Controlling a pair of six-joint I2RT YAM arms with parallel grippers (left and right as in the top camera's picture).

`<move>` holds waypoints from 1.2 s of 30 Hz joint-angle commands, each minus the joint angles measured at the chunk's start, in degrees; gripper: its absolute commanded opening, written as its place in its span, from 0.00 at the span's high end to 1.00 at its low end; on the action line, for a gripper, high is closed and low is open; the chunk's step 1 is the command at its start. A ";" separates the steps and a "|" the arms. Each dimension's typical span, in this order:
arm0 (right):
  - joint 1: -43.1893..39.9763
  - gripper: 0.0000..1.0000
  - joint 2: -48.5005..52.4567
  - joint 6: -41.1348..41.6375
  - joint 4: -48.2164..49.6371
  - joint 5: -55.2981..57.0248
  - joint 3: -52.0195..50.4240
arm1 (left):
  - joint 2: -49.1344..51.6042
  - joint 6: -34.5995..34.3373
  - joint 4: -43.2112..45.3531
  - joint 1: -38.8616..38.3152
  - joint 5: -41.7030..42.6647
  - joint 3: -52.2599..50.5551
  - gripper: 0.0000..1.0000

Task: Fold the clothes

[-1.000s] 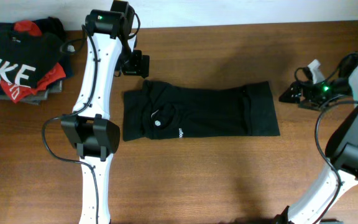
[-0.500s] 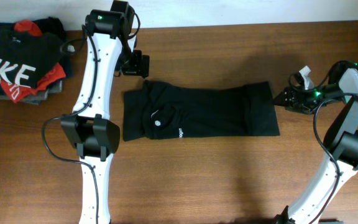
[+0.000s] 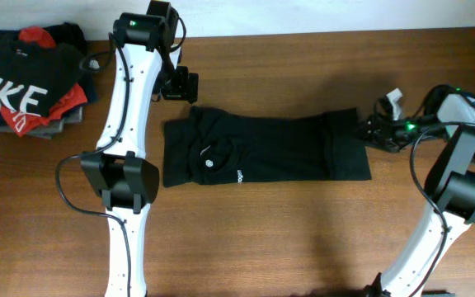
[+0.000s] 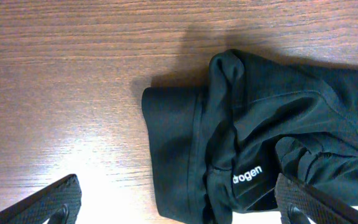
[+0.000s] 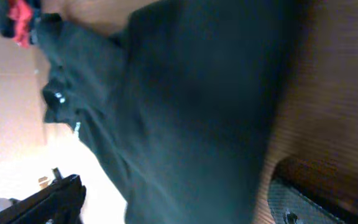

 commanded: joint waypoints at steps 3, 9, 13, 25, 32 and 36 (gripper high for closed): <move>5.31 0.01 3.87 -0.52 4.28 5.64 -8.52 | 0.02 -0.13 -0.04 -0.11 0.42 0.24 0.01; 6.49 0.08 3.87 2.49 8.13 6.01 -11.65 | 0.02 -0.13 -0.09 -0.11 0.44 0.24 0.01; 6.27 0.23 3.87 2.47 8.13 6.08 -11.63 | 0.02 -0.11 -0.09 -0.11 0.42 0.24 0.01; 3.91 0.54 3.87 7.23 9.40 11.43 -11.63 | 0.02 -0.13 -0.09 -0.11 0.42 0.24 0.01; 4.17 0.95 3.87 9.84 10.47 11.50 -11.61 | 0.02 -0.11 -0.09 -0.11 0.42 0.24 0.01; 2.49 0.96 3.82 16.06 11.54 13.88 -10.19 | 0.02 -0.11 -0.09 -0.11 0.42 0.24 0.01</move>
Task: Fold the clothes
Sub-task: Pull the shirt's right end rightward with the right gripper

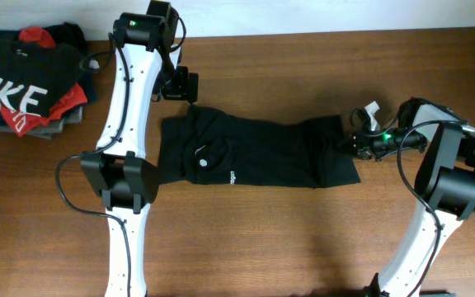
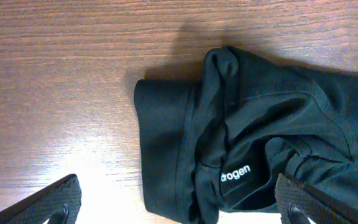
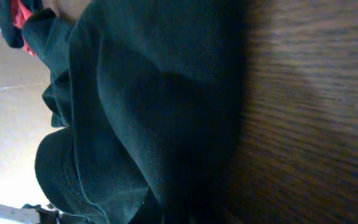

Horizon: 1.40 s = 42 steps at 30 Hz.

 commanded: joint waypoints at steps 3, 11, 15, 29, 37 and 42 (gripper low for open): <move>-3.54 0.96 3.48 8.63 0.11 20.00 2.91 | 0.02 -0.11 -0.11 -0.11 0.44 0.24 0.01; -5.62 0.96 2.23 12.37 -11.06 30.10 16.59 | 0.02 -0.11 -0.09 -0.11 0.44 0.24 0.01; -4.02 0.96 2.16 12.92 -16.41 34.71 23.06 | 0.02 -0.11 -0.09 -0.11 0.44 0.24 0.01; 6.32 0.96 0.63 18.91 -18.23 48.06 23.71 | 0.02 -0.11 -0.09 -0.11 0.44 0.24 0.01; 9.84 0.96 -3.08 24.44 -19.06 55.95 23.71 | 0.02 -0.11 -0.11 -0.11 0.44 0.24 0.01; 9.92 0.96 -5.97 25.79 -19.76 58.93 23.71 | 0.02 -0.13 -0.09 -0.11 0.44 0.24 0.01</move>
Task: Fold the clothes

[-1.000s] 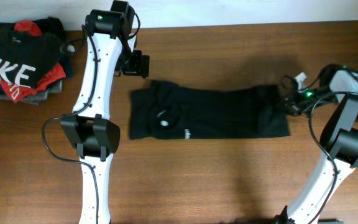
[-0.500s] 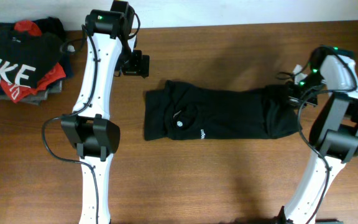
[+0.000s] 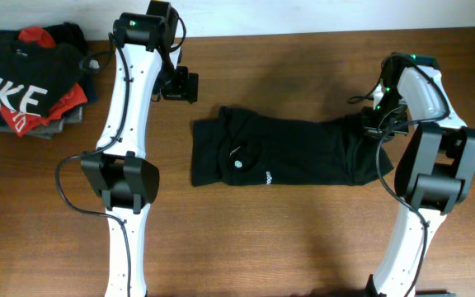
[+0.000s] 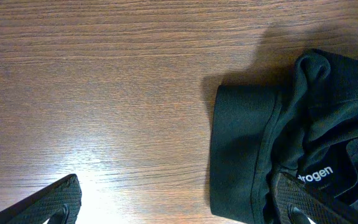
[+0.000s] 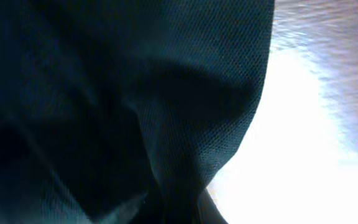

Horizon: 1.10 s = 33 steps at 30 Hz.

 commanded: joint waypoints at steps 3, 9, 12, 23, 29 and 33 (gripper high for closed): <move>0.46 0.96 -5.99 4.52 -0.87 9.11 0.85 | 0.02 -0.11 -0.09 -0.11 0.44 0.24 0.01; 2.05 0.96 -6.91 4.52 -1.29 9.53 0.85 | 0.02 -0.13 -0.07 -0.11 0.44 0.24 0.01; 3.37 0.96 -6.91 4.55 -1.57 10.67 0.83 | 0.02 -0.13 -0.09 -0.11 0.46 0.24 0.01; 8.94 0.96 -6.91 7.56 -2.84 17.42 0.83 | 0.02 -0.11 -0.11 -0.11 0.44 0.24 0.01; 13.33 0.96 -6.88 7.82 -3.72 19.10 0.83 | 0.02 -0.13 -0.09 -0.11 0.46 0.24 0.01; 16.44 0.96 -6.78 8.48 -3.58 20.70 0.07 | 0.02 -0.11 -0.28 -0.11 0.46 0.24 0.01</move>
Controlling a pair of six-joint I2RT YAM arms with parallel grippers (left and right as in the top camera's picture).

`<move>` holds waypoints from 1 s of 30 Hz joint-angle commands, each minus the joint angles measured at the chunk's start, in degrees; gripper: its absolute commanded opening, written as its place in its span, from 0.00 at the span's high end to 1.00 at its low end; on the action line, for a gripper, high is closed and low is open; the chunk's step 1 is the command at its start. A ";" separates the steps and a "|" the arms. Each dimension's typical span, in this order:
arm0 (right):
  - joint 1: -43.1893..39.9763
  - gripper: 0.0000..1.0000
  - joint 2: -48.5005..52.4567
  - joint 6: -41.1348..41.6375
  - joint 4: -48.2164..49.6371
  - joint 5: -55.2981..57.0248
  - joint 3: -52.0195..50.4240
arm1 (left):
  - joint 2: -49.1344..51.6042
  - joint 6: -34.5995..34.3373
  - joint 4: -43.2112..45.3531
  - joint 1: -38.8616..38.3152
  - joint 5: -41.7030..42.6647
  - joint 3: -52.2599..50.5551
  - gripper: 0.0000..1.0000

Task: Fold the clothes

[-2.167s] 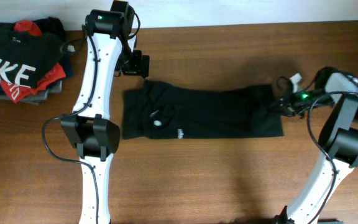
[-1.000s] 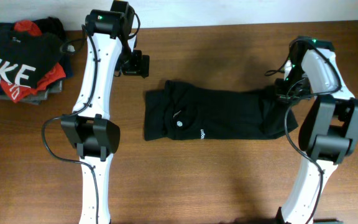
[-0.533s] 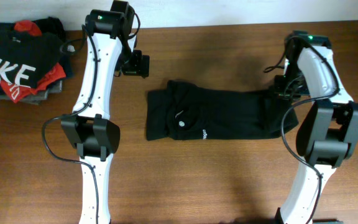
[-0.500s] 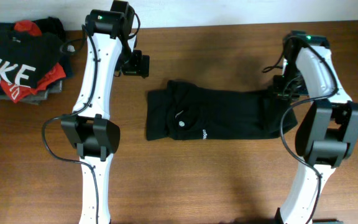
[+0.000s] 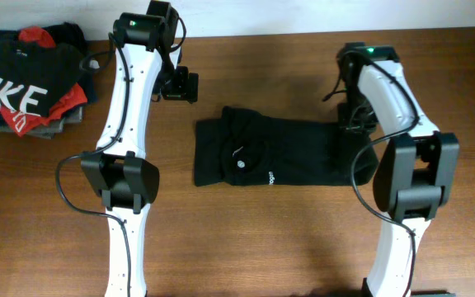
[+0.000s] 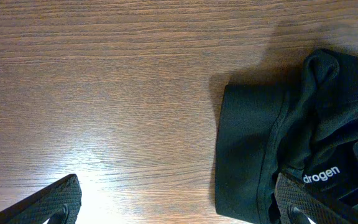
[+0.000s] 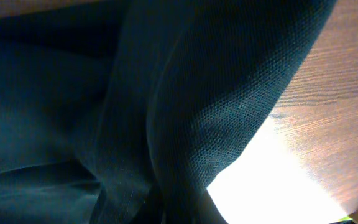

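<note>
A black garment lies stretched left to right across the middle of the table. In the left wrist view its left end shows a collar and a white "drogen" label. My left gripper hovers open just above and left of that end, with its fingers wide apart over bare wood and the garment's corner. My right gripper is at the garment's right end, shut on a fold of the fabric. Black mesh cloth fills the right wrist view and hides the fingers.
A pile of dark and red clothes, with a NIKE print on top, sits at the table's far left corner. The table's back edge runs just behind both arms. Bare wood lies in front of the garment.
My right gripper has moved left, still holding the right end, which now bunches up under it. The rest of the garment has barely shifted. The left gripper has stayed open in place.
First the garment lay flat with my right gripper open at its right edge. Then the gripper was on that end and the garment had slid left. Later the garment lay further right, held by that end. Now the held end is drawn inward.
</note>
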 commanded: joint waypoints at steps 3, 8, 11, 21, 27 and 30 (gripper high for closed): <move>4.42 0.96 -1.73 1.73 -0.13 3.91 -0.94 | 0.02 -0.13 -0.24 -0.11 0.46 0.24 0.01; 6.99 0.95 -1.73 3.67 0.28 4.17 -3.32 | 0.02 -0.13 -0.24 -0.11 0.46 0.24 0.01; 9.03 0.92 -1.68 4.59 1.01 3.98 -5.09 | 0.02 -0.13 -0.24 -0.11 0.46 0.24 0.01; 13.97 0.71 -1.70 8.11 2.19 2.71 -6.12 | 0.02 -0.13 -0.24 -0.13 0.46 0.24 0.01; 14.10 0.67 -2.75 12.61 -0.59 2.67 -4.35 | 0.02 -0.13 -0.22 -0.11 0.46 0.24 0.01; 14.27 0.67 -4.59 12.61 -1.05 2.36 -3.08 | 0.02 -0.13 -0.15 -0.11 0.46 0.24 0.01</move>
